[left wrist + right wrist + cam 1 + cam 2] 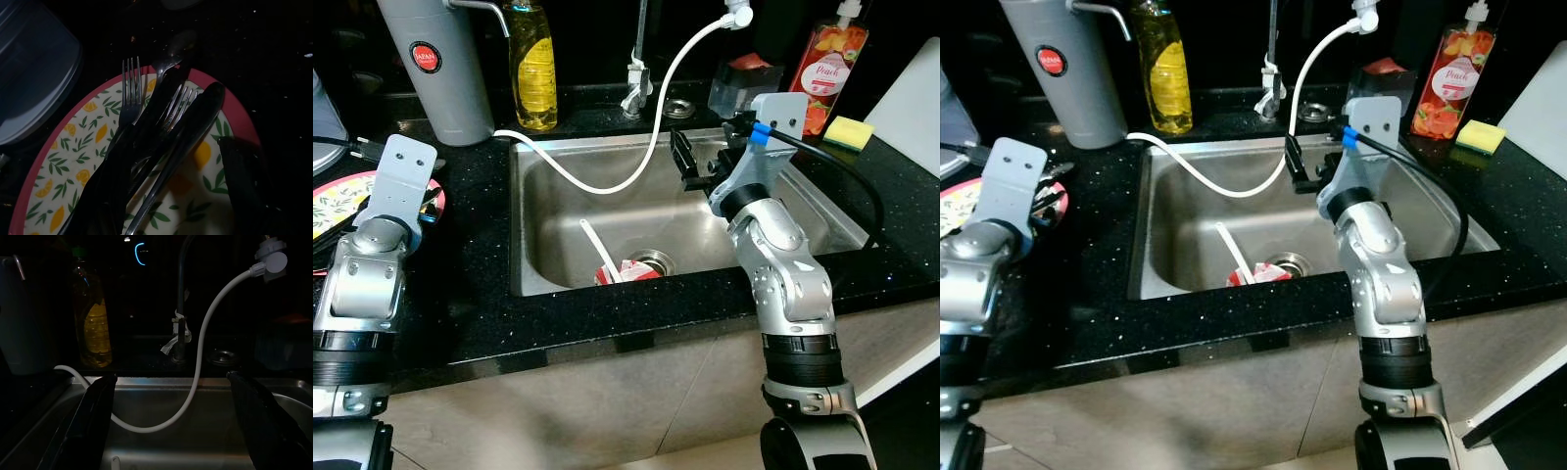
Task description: Kitchen organization
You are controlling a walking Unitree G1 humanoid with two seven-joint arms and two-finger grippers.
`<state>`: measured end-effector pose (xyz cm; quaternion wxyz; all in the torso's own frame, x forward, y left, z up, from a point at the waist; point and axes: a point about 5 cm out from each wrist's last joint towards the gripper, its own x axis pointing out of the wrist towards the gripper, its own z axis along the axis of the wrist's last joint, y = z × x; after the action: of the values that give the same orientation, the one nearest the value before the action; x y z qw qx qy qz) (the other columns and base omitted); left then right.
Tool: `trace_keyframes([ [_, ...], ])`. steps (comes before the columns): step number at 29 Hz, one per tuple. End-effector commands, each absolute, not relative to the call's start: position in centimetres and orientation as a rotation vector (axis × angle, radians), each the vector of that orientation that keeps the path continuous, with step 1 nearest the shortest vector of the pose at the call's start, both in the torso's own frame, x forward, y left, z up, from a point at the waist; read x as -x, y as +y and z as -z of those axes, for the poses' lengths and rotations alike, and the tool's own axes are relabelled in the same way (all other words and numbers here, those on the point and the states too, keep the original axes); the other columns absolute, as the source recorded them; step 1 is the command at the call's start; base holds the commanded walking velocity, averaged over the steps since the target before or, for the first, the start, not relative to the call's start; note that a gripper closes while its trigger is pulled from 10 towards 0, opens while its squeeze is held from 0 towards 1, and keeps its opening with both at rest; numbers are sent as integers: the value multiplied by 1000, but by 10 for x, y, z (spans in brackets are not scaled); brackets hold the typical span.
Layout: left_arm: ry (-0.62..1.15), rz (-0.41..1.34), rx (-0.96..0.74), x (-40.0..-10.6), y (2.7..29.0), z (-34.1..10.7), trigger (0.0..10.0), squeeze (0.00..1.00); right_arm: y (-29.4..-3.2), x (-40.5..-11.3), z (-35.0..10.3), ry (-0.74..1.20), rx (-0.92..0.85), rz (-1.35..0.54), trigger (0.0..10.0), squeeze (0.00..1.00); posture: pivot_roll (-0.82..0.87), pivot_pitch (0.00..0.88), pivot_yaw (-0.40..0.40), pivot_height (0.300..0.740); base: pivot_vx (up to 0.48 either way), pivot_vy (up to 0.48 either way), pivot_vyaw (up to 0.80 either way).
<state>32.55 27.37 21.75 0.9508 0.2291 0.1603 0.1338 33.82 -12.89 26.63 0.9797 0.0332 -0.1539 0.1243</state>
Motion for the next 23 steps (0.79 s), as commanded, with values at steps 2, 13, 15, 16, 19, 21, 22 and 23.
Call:
trace_keyframes([
  [2, 386, -312, -518, -321, 289, -212, 10000, 0, -130, -337, -263, -302, -72, -245, 10000, 0, 76, 0, 7, 740, 0, 0, 0],
  [13, 444, -385, -458, -315, 307, -206, 10000, 0, -130, -338, -263, -298, -75, -247, 10000, 0, 85, 0, -1, 740, 0, 0, 0],
  [15, 453, -379, -469, -314, 309, -205, 10000, 0, -128, -339, -264, -301, -77, -249, 10000, 0, 90, 0, -4, 740, 0, 0, 0],
  [16, 453, -379, -469, -314, 309, -205, 10000, 0, -128, -339, -264, -301, -77, -249, 10000, 0, 90, 0, -4, 740, 0, 0, 0],
  [19, 461, -398, -476, -313, 314, -204, 10000, 0, -127, -338, -264, -302, -79, -253, 10000, 0, 83, 0, -4, 740, 0, 0, 0],
  [21, 464, -403, -476, -313, 315, -203, 10000, 0, -127, -338, -264, -302, -78, -254, 10000, 0, 83, 0, -4, 740, 0, 0, 0],
  [22, 468, -405, -471, -313, 316, -202, 7333, 0, -128, -337, -264, -300, -75, -253, 10000, 0, 77, 0, -3, 740, 0, 0, 0],
  [23, 468, -405, -471, -313, 316, -202, 7333, 0, -128, -337, -264, -300, -75, -253, 10000, 0, 77, 0, -3, 740, 0, 0, 0],
])
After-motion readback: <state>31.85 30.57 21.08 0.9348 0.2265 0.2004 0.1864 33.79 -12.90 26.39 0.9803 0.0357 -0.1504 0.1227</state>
